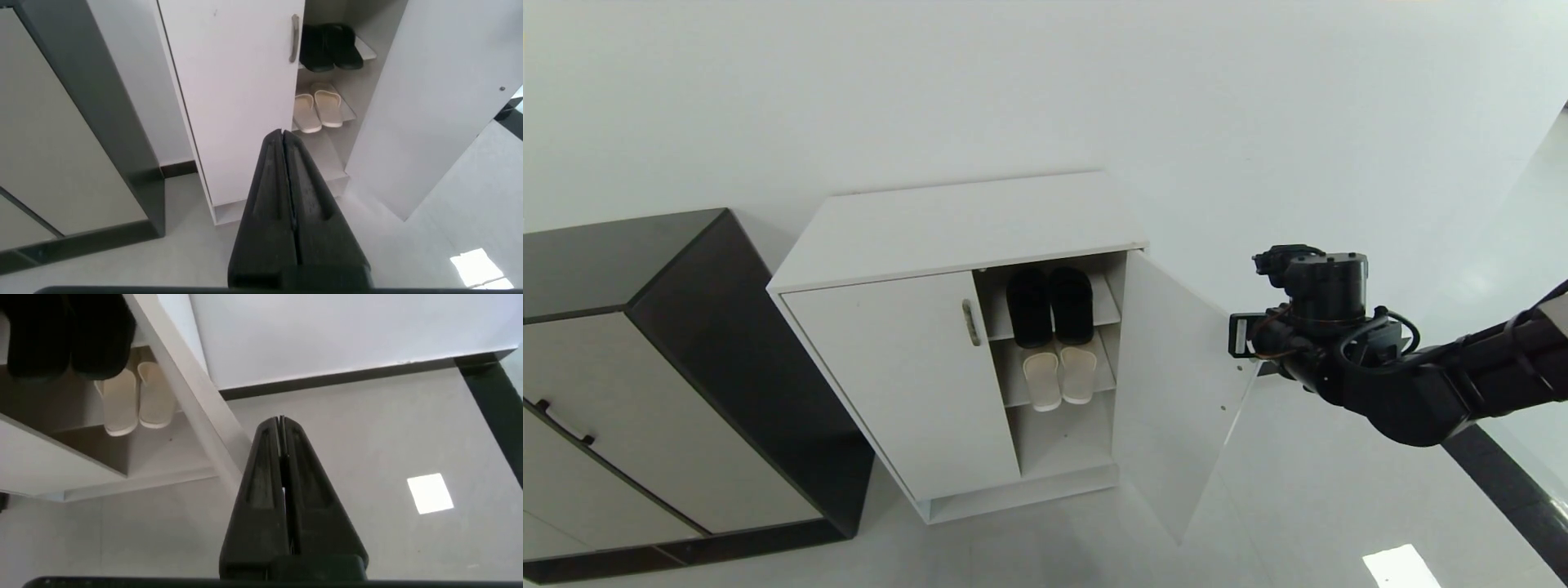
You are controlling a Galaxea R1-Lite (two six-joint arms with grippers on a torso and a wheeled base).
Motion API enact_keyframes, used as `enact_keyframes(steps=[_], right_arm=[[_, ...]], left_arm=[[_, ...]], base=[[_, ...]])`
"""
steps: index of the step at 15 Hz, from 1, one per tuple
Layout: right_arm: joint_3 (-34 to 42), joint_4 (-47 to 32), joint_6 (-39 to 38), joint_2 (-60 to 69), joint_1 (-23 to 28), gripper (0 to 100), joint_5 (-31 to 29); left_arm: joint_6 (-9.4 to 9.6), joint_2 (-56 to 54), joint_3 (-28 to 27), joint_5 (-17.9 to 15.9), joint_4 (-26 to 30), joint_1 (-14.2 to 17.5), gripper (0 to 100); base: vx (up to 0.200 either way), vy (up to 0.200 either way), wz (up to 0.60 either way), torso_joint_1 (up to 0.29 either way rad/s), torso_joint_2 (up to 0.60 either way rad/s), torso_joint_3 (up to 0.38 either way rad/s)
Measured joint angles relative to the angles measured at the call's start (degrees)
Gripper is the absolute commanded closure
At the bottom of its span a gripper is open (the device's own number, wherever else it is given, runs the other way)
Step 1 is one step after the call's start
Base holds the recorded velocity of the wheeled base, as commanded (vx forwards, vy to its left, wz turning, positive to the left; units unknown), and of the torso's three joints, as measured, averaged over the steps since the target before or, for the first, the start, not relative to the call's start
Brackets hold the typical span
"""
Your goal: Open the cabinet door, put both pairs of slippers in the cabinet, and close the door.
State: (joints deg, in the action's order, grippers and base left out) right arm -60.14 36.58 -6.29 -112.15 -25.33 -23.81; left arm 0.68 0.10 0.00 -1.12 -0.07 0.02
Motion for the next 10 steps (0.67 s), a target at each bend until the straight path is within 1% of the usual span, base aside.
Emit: enact_keyframes(steps=[3, 7, 10], right_arm=[[2.17, 0.01, 0.17, 1.43, -2.78, 100, -0.13], [5.81, 0.04, 0.22, 4.52, -9.14, 100, -0.2], [7.96, 0.28, 0.16, 6.56, -12.95, 100, -0.24]], left_arm=[[0.0, 0.0, 0.0, 0.0, 0.0, 0.02, 100], [-0.04, 0.0, 0.0, 0.0, 0.0, 0.0, 100], [-0.06, 0.0, 0.0, -0.02, 0.0, 0.02, 100]], base=[[0.0, 0.0, 0.0, 0.0, 0.0, 0.0], [0.0, 0.0, 0.0, 0.0, 0.0, 0.0], [0.0, 0.0, 0.0, 0.0, 0.0, 0.0]])
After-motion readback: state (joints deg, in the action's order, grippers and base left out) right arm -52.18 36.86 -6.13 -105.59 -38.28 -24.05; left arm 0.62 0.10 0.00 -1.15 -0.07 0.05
